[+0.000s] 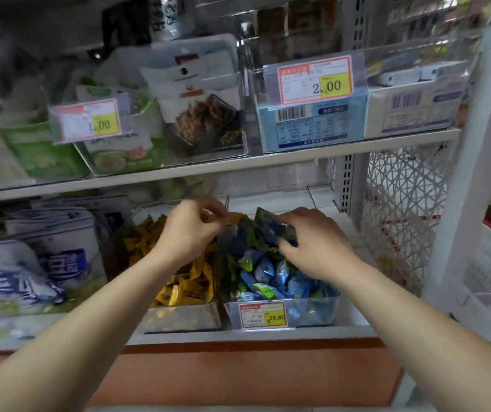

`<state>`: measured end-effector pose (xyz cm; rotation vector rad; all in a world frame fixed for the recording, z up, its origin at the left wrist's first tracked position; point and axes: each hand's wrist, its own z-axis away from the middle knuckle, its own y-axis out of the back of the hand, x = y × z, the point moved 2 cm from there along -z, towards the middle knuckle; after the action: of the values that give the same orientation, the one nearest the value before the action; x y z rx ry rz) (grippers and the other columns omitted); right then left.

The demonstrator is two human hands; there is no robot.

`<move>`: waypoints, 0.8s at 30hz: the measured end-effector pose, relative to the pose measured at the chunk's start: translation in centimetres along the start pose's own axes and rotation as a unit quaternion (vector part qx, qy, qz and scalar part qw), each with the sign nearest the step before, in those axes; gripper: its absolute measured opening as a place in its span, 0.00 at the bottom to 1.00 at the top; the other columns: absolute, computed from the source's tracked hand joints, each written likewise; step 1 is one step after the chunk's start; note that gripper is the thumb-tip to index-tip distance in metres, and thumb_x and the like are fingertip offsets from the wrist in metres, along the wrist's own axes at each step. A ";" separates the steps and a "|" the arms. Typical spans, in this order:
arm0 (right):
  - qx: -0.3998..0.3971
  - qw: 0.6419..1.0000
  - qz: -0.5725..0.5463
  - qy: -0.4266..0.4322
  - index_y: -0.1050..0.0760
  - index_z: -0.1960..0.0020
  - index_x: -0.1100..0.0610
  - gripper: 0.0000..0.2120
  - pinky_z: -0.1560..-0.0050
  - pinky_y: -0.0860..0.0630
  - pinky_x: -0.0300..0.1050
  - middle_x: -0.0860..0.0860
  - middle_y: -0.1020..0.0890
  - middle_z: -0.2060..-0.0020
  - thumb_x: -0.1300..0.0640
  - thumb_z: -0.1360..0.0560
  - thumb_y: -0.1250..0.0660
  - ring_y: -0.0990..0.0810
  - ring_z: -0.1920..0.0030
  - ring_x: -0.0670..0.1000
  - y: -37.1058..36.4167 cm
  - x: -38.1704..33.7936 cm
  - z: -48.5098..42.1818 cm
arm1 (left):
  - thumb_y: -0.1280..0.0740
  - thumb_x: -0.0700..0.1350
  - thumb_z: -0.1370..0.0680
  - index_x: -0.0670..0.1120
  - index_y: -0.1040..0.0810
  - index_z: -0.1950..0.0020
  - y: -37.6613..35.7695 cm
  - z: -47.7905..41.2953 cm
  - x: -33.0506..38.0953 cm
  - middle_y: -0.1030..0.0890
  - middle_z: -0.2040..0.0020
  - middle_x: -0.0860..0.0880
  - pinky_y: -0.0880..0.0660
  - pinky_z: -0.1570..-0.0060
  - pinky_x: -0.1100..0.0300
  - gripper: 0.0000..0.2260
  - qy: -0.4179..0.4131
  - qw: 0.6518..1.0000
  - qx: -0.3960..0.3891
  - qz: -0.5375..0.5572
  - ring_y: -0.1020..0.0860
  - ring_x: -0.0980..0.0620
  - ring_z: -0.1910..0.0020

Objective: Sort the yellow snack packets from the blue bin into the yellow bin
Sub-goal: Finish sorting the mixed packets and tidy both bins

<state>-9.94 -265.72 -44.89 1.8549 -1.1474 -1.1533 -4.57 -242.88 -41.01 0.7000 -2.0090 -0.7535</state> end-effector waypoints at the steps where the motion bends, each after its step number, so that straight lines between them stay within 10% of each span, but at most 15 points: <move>1: -0.006 1.000 0.003 -0.004 0.28 0.31 0.46 0.23 0.42 0.27 0.50 0.49 0.23 0.37 0.45 0.25 0.37 0.26 0.39 0.54 -0.1 -0.2 -0.1 | 0.26 0.47 0.27 0.56 0.18 0.58 1.3 0.6 -1.3 0.18 0.61 0.60 0.24 0.64 0.62 0.04 0.026 0.999 0.031 -0.016 0.21 0.62 0.63; 4: -0.018 1.000 0.010 -0.009 0.27 0.32 0.47 0.22 0.40 0.27 0.51 0.48 0.25 0.35 0.45 0.25 0.37 0.27 0.37 0.53 0.0 -0.1 0.0 | 0.28 0.44 0.24 0.57 0.20 0.58 3.8 1.4 -3.9 0.19 0.59 0.57 0.27 0.74 0.65 0.07 0.086 0.994 0.064 -0.037 0.21 0.61 0.67; 10: 0.009 0.999 -0.003 -0.044 0.33 0.27 0.49 0.27 0.38 0.30 0.49 0.51 0.28 0.32 0.48 0.25 0.34 0.30 0.33 0.55 1.1 3.6 0.8 | 0.31 0.54 0.24 0.59 0.20 0.45 1.3 0.8 -1.3 0.19 0.48 0.56 0.25 0.57 0.61 0.08 0.009 0.992 -0.035 -0.120 0.21 0.54 0.50; 19: -0.057 0.990 -0.073 -0.102 0.33 0.27 0.49 0.25 0.53 0.32 0.40 0.47 0.21 0.38 0.45 0.23 0.38 0.22 0.46 0.49 0.9 7.9 1.5 | 0.33 0.64 0.24 0.57 0.35 0.24 -13.1 0.3 6.6 0.32 0.25 0.54 0.33 0.34 0.61 0.31 -0.065 0.893 -0.443 -0.049 0.32 0.54 0.30; 24: -0.069 0.988 -0.093 -0.106 0.33 0.30 0.47 0.23 0.56 0.31 0.41 0.43 0.21 0.47 0.44 0.24 0.37 0.24 0.52 0.47 0.7 8.1 1.4 | 0.35 0.64 0.25 0.64 0.34 0.28 -15.1 -1.9 5.2 0.26 0.29 0.54 0.24 0.40 0.51 0.26 -0.116 0.876 -0.413 -0.219 0.25 0.47 0.36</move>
<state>-9.63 -273.52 -47.59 1.7942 -0.9942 -1.5267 -2.49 -257.03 -48.41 0.5503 -1.4855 -1.8891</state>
